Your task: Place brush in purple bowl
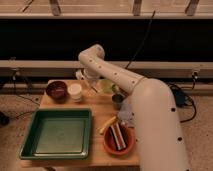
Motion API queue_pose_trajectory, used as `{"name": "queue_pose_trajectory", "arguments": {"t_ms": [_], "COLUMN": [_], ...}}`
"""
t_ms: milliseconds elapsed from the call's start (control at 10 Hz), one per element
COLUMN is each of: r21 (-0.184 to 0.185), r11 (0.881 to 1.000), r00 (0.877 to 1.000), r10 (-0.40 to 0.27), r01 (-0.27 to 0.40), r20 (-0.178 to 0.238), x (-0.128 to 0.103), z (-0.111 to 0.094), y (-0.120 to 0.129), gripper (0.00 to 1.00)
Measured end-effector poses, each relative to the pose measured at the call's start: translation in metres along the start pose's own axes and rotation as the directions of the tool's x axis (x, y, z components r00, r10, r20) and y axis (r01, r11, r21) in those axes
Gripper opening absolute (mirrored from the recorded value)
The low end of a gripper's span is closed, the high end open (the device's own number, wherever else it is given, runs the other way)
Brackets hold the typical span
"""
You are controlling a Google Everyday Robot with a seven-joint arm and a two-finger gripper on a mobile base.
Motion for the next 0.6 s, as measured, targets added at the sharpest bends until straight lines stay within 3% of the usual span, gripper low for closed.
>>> {"name": "queue_pose_trajectory", "arguments": {"t_ms": [300, 600], "r21": [-0.023, -0.032], "r11": [0.997, 0.980], "r00": [0.996, 0.980], "r10": [-0.078, -0.195], "r01": [0.078, 0.194], "r20": [-0.040, -0.035], "x": [0.010, 0.017], "z": [-0.033, -0.056], "y": [-0.006, -0.029], "gripper": [0.00, 0.00]}}
